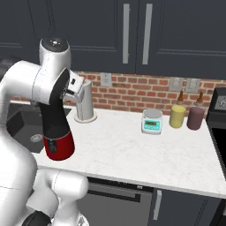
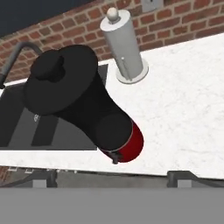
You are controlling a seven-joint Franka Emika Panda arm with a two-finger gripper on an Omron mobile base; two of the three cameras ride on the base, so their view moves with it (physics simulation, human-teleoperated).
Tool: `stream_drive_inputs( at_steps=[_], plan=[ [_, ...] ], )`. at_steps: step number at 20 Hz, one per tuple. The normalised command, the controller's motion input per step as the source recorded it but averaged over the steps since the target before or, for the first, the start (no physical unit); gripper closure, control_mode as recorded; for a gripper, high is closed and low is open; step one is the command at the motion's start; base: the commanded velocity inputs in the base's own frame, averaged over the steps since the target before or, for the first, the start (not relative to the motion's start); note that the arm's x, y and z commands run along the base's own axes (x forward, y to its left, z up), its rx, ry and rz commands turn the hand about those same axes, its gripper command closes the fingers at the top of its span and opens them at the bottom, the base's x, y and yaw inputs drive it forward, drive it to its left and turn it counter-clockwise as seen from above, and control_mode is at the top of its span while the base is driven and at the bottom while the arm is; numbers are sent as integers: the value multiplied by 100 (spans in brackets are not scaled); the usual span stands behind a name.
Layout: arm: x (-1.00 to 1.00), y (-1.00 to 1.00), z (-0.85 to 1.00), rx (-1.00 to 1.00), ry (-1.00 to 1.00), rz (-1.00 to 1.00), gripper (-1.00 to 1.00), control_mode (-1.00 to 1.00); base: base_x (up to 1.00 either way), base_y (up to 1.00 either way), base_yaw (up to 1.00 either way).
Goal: Close the lid blender by securely placing the lid on top.
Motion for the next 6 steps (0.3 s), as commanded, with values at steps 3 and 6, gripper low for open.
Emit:
stream_drive_inputs(
  at_steps=[3,6],
  plan=[
    [-1,-45,0,21,-2,0,-100,-100,0,0,0],
    [-1,-33,0,13,0,0,-100,-100,0,0,0]
  ],
)
